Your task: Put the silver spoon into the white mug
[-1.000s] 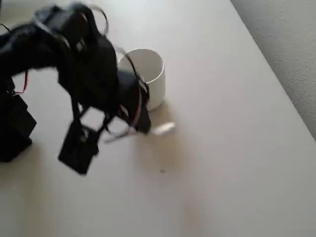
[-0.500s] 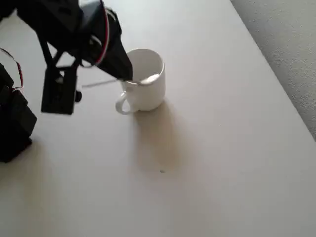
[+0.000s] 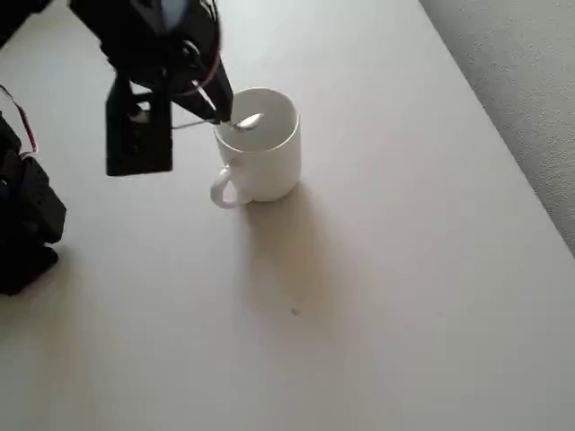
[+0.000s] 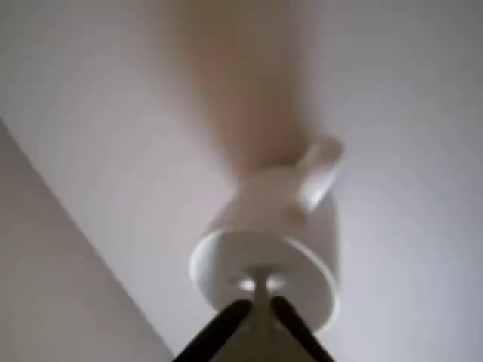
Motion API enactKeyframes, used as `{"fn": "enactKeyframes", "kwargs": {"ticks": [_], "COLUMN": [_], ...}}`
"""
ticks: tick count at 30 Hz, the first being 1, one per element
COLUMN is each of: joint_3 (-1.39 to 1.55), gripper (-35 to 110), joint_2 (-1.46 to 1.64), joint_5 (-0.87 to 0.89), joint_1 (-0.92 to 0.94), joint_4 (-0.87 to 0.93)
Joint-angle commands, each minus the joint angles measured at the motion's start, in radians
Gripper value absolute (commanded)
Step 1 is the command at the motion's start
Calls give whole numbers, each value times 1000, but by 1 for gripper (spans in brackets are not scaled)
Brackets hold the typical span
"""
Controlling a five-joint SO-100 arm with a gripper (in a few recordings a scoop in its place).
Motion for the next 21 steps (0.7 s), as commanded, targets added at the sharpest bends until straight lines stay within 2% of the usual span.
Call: {"fn": "enactKeyframes", "kwargs": {"ticks": [1, 7, 10, 12, 17, 21], "joint_3": [80, 86, 86, 86, 86, 133], "gripper": [3, 26, 30, 29, 6, 4], "joint_2": [20, -57, -57, -23, 193, 434], "joint_5": [-37, -78, -84, -89, -169, -206], "joint_1": [-38, -84, -87, -77, -52, -11], "joint_4": [-54, -52, -49, -54, -49, -44]}}
